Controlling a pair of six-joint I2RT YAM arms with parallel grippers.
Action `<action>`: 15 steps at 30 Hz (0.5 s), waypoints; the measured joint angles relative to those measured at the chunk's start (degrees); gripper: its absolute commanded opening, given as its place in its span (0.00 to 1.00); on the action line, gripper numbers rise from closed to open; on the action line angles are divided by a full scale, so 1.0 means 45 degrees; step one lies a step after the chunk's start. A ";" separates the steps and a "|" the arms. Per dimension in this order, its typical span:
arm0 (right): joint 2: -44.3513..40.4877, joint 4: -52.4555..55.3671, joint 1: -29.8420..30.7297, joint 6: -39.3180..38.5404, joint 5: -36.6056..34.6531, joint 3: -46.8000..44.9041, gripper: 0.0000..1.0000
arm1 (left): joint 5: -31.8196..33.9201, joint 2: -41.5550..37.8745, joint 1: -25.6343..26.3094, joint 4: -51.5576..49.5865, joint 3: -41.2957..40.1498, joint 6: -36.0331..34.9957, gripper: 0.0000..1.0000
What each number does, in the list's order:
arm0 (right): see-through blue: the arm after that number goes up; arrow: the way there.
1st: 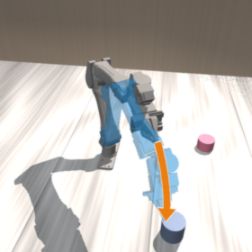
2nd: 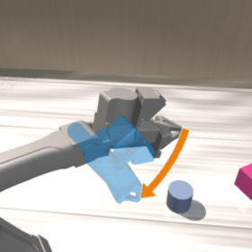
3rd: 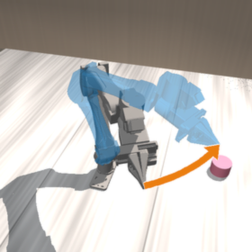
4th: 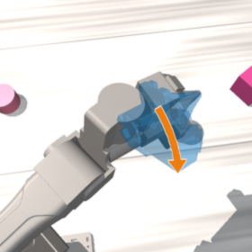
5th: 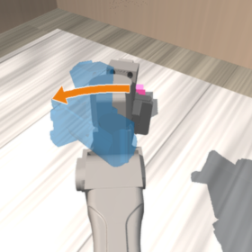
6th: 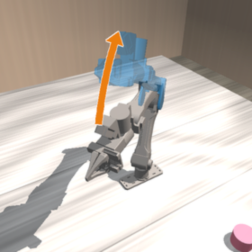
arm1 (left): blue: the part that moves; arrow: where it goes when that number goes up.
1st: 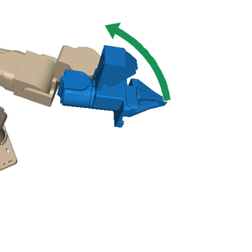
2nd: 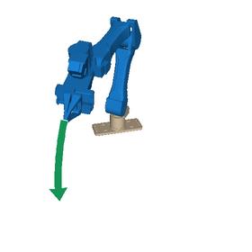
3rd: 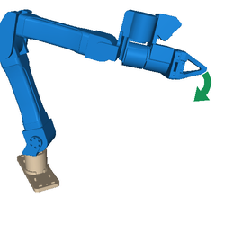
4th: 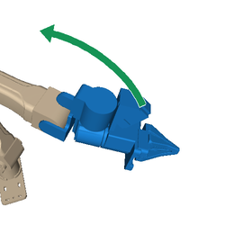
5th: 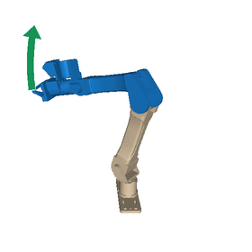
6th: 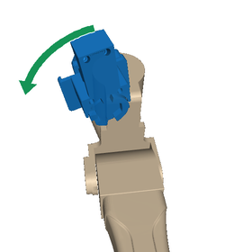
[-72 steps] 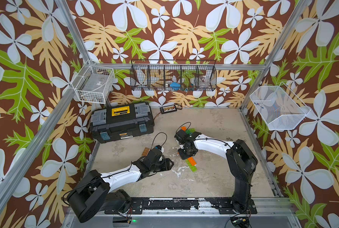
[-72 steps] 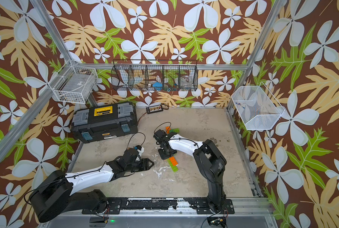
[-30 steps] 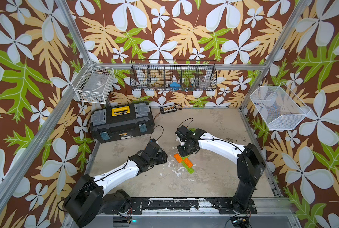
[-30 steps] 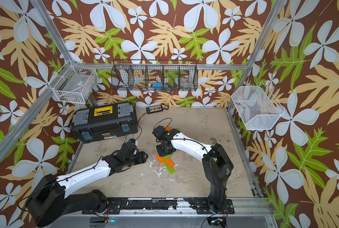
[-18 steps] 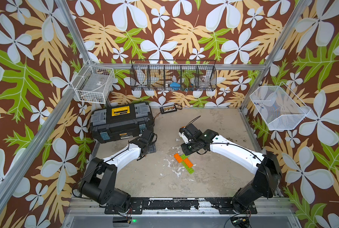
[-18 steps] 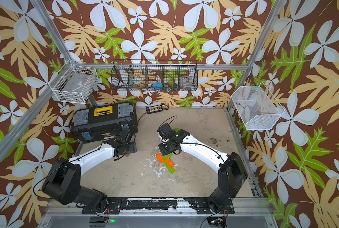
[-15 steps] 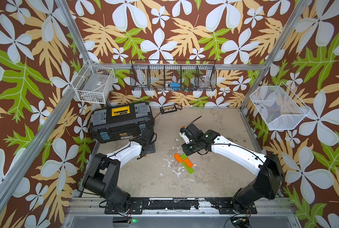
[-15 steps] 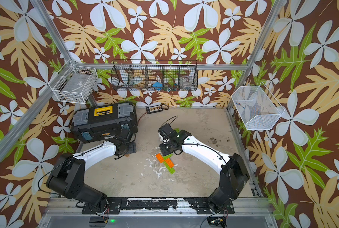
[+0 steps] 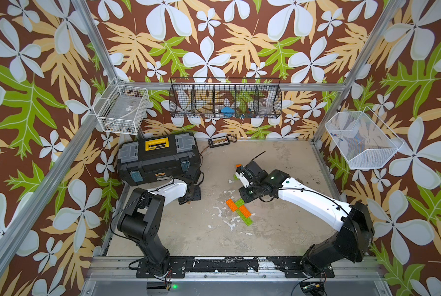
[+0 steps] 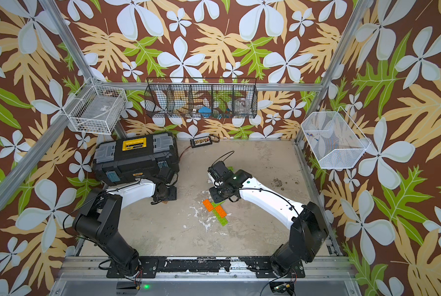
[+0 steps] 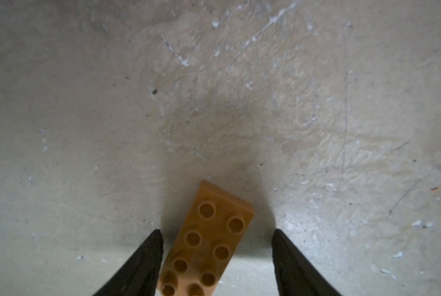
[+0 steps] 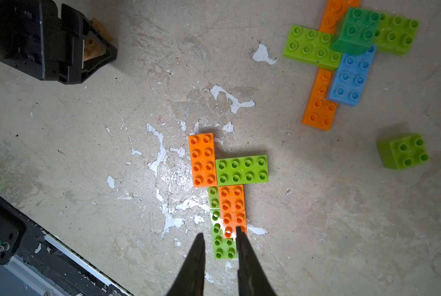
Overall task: Assemble a small pinwheel with lego
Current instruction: Pick up the lego brick from the center of the board.
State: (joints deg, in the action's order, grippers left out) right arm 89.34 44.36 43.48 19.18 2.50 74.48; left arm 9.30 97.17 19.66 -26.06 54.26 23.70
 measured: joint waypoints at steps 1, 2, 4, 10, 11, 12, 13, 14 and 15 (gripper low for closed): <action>-0.0034 0.0000 0.0000 0.0005 -0.0005 0.0005 0.22 | -0.0073 0.0019 -0.0005 0.0039 0.0010 0.0000 0.60; -0.0063 0.0000 0.0000 0.0000 -0.0010 0.0005 0.22 | -0.0126 0.0029 -0.0005 0.0058 0.0010 0.0000 0.57; -0.0175 0.0015 -0.0010 0.0000 -0.0092 0.0015 0.21 | -0.0175 0.0029 0.0000 0.0121 0.0010 -0.0005 0.48; -0.0670 -0.0034 -0.0083 0.0015 -0.0520 0.0049 0.18 | -0.0607 -0.0350 0.0092 0.0243 -0.0408 -0.0044 0.39; -0.0753 -0.0039 -0.0121 0.0019 -0.0573 0.0049 0.18 | -0.0709 -0.0466 0.0223 0.0219 -0.0510 -0.0039 0.38; -0.0884 -0.0053 -0.0180 0.0044 -0.0631 0.0024 0.18 | -0.0860 -0.0646 0.0476 0.0141 -0.0651 -0.0034 0.38; -0.1020 -0.0097 -0.0262 0.0073 -0.0704 -0.0010 0.18 | -0.1044 -0.0835 0.0772 0.0053 -0.0787 -0.0029 0.38; -0.1132 -0.0151 -0.0335 0.0083 -0.0763 -0.0049 0.18 | -0.1258 -0.1015 0.1035 -0.0058 -0.0903 0.0005 0.38; -0.1268 -0.0214 -0.0442 0.0121 -0.0840 -0.0097 0.18 | -0.1452 -0.1287 0.1418 -0.0180 -0.1073 0.0015 0.38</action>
State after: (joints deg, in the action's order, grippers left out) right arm 83.64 43.40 41.50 19.73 -1.28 74.04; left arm 2.76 91.37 26.04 -26.87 49.43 23.77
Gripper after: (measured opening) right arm 0.182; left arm 0.379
